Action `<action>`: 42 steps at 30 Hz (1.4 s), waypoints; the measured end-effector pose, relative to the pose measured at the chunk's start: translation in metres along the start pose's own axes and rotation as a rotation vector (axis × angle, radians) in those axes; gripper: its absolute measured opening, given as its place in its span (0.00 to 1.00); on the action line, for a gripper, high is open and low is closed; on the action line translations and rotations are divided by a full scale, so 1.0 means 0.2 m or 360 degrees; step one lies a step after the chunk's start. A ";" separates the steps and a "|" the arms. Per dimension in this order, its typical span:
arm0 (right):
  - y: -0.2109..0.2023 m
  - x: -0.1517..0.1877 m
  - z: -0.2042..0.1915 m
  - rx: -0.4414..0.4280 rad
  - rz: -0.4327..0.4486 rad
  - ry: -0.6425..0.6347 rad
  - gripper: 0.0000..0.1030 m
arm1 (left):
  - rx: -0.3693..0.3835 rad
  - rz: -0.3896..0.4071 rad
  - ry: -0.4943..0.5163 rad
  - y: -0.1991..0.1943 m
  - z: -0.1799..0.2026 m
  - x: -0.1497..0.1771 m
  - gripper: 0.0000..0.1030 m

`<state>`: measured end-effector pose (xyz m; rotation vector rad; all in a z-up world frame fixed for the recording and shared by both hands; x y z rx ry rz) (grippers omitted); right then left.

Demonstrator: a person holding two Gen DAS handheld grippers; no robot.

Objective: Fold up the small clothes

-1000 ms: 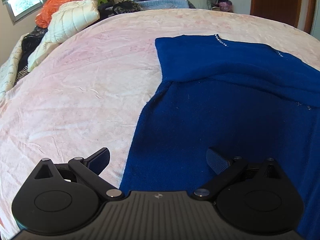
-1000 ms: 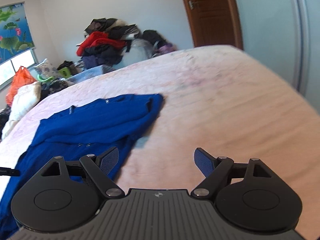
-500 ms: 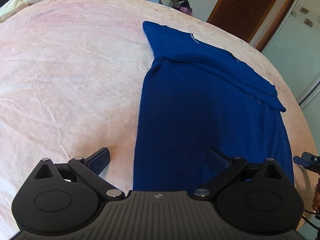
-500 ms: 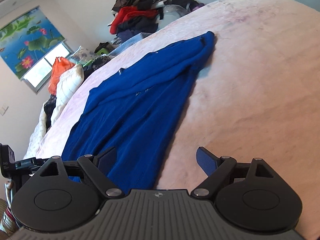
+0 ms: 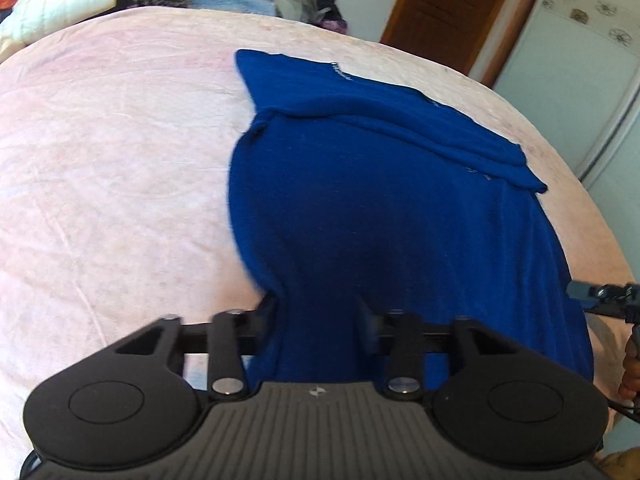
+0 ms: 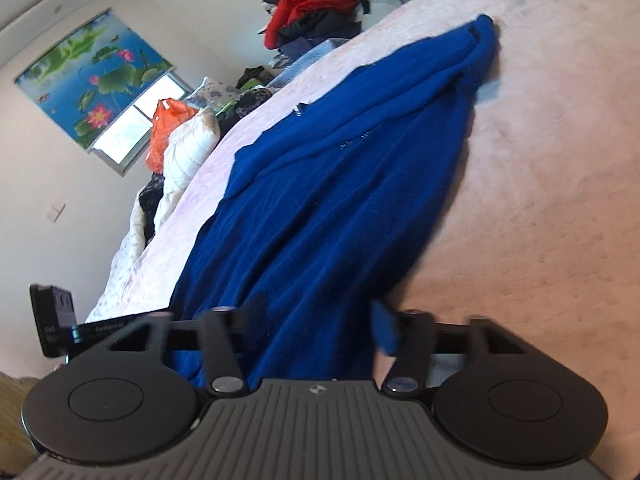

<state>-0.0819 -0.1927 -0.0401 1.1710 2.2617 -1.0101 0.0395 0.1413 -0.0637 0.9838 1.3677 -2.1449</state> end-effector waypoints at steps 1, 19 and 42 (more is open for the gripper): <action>0.01 0.00 0.01 0.0015 0.0004 0.0010 0.16 | -0.0010 -0.0007 -0.0028 0.00 -0.02 0.00 0.18; -0.23 0.00 0.05 0.0045 -0.0003 -0.0033 0.57 | 0.0029 -0.0056 -0.0081 -0.08 0.01 0.03 0.07; -0.67 0.13 -0.20 -0.0098 -0.0245 -0.0341 0.10 | 0.0247 0.0045 -0.0146 -0.36 0.09 0.07 0.03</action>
Point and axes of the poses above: each gripper's, at about its wrist camera, not at the fingertips, and y roughly the way its jaws point, z to its right, x to its underside, the point moved 5 cm from there along y, roughly the way its jaws point, and after that the axes turned 10 degrees about z, right-handed, at the moved point
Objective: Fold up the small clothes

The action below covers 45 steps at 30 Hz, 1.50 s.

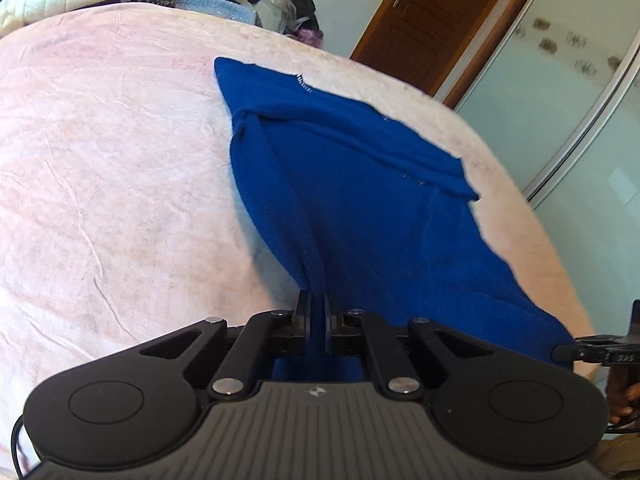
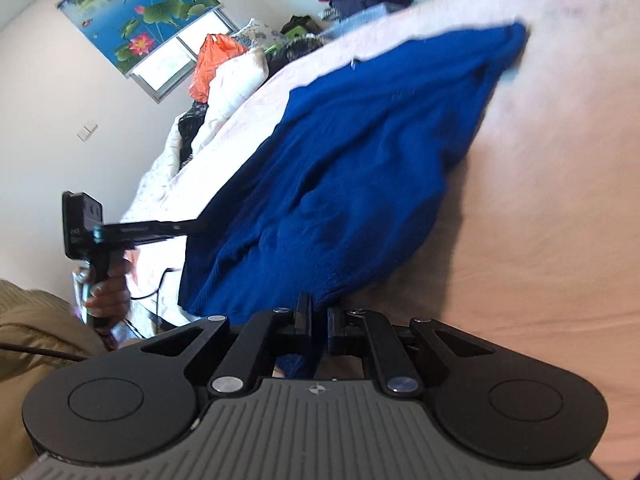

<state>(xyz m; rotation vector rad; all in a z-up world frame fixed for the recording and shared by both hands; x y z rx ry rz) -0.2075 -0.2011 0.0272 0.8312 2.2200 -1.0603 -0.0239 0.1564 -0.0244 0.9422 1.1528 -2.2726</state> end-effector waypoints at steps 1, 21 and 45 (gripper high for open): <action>-0.03 0.00 0.02 0.0019 -0.0017 -0.0008 0.10 | 0.0014 -0.0004 -0.0011 -0.02 0.00 0.00 0.03; 0.10 0.20 -0.27 0.0248 -0.0203 -0.0893 0.42 | 0.0060 -0.0161 0.0013 0.04 0.01 0.18 0.06; 0.05 0.14 -0.24 0.0399 -0.0156 -0.0763 0.03 | 0.0053 -0.0230 0.0094 0.09 0.10 0.27 0.19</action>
Point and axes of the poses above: each gripper's, at about its wrist camera, not at the fingertips, and y roughly the way its jaws point, z to its right, x to its underside, the point moved 5 cm from there along y, roughly the way its jaws point, and after that the axes turned 10 degrees about z, right-handed, at the moved point
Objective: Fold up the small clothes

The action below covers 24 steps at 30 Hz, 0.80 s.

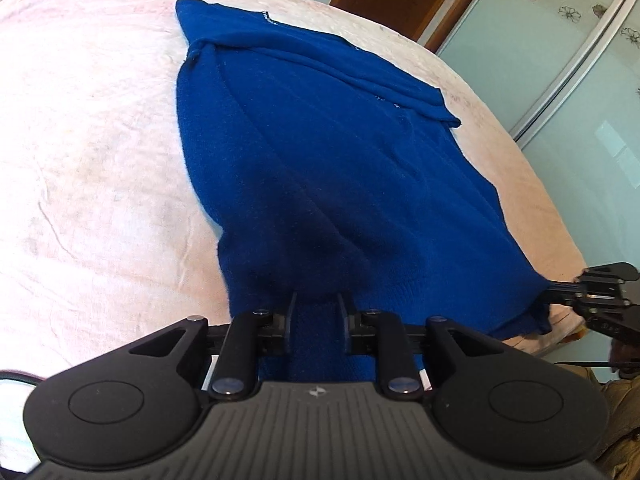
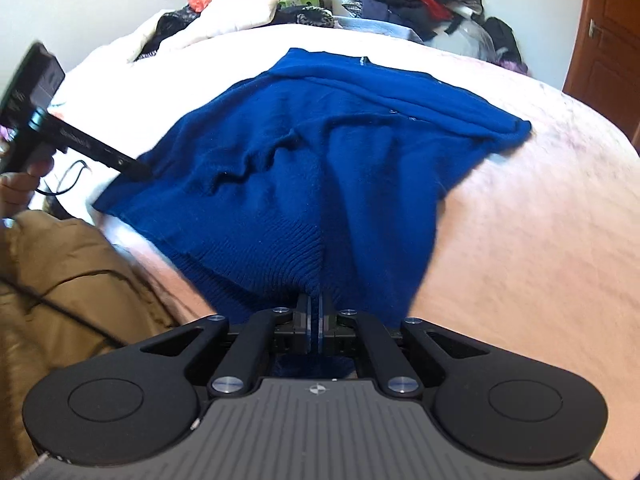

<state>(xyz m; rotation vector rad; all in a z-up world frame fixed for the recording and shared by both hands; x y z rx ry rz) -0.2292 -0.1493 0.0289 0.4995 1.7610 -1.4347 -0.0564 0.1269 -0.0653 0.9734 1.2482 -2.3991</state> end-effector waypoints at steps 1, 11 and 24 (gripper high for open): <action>-0.01 -0.01 0.01 -0.0026 -0.0017 0.0001 0.03 | -0.0003 -0.0001 -0.0007 -0.01 -0.01 0.00 0.18; -0.02 0.07 0.06 -0.0207 -0.0246 -0.0035 0.15 | -0.0080 0.0072 0.0080 -0.11 -0.04 -0.03 0.08; 0.36 -0.08 0.57 -0.0218 0.0137 0.0918 0.69 | -0.0076 0.0187 -0.0163 -0.01 -0.17 -0.16 0.69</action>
Point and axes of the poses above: each gripper's, at about its wrist camera, not at the fingertips, and y roughly the way its jaws point, z to its right, x to its underside, the point moved 5 cm from there along y, roughly the way its jaws point, and after that the axes turned 10 degrees about z, right-handed, at the moved point
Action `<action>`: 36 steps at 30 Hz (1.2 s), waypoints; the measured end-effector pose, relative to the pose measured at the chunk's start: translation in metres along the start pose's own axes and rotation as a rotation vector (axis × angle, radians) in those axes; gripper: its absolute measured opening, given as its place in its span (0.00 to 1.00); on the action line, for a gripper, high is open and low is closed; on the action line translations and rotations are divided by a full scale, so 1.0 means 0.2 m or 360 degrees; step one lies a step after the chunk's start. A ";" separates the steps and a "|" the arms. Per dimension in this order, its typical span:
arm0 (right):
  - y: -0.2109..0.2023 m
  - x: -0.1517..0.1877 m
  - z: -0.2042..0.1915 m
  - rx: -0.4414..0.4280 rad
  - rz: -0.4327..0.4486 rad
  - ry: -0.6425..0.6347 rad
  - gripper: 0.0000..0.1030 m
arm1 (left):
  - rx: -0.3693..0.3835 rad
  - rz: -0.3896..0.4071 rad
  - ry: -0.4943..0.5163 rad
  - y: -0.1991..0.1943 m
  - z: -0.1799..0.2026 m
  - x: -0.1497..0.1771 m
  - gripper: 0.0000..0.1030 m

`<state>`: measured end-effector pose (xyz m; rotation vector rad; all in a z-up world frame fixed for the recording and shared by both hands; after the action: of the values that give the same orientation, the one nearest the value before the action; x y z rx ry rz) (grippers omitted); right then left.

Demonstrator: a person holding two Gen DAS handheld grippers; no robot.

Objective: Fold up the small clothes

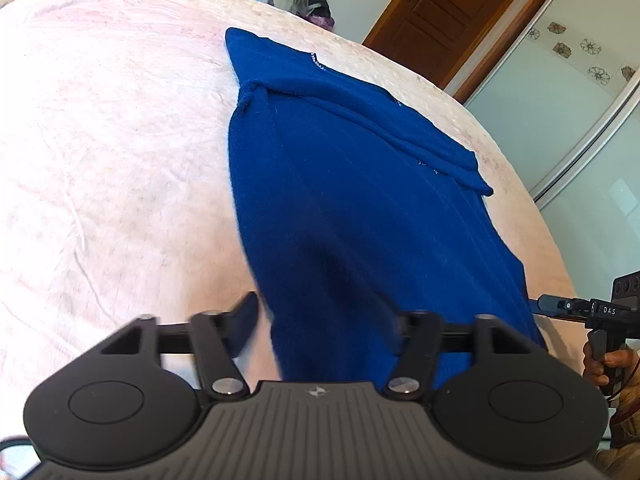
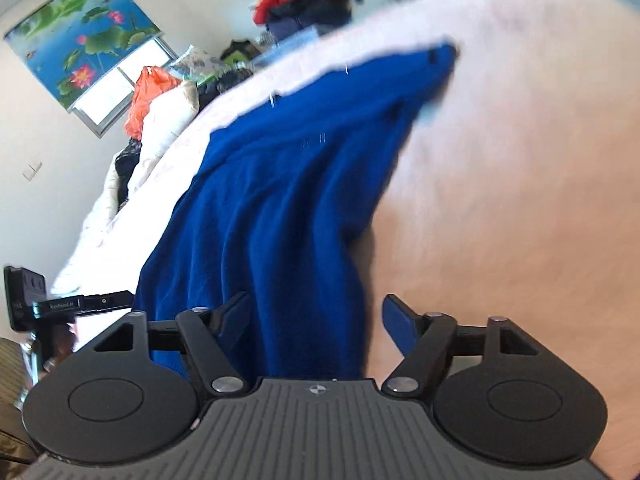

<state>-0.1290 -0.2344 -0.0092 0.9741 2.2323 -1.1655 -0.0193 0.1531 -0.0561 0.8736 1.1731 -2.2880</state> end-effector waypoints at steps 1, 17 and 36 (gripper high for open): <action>-0.01 0.02 -0.02 -0.0036 -0.0007 -0.0035 0.69 | 0.0003 0.0008 0.0018 -0.01 0.00 0.02 0.69; -0.17 0.14 -0.13 -0.0180 0.0013 -0.0018 0.12 | 0.0070 -0.0016 0.0253 -0.26 0.09 0.07 0.04; 0.19 -0.08 0.05 -0.0078 0.0122 0.0184 0.56 | -0.0023 -0.0002 0.0058 0.18 -0.13 -0.23 0.60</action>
<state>-0.0897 -0.2350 -0.0239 1.1230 2.2797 -1.0405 0.0454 0.1576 -0.0556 0.9127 1.2044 -2.2707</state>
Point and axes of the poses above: each gripper's, at about its wrist camera, not at the fingertips, and y roughly the way its jaws point, z to its right, x to its underside, the point moved 5 cm from there along y, roughly the way its jaws point, and after that the axes turned 10 degrees about z, right-handed, at the moved point
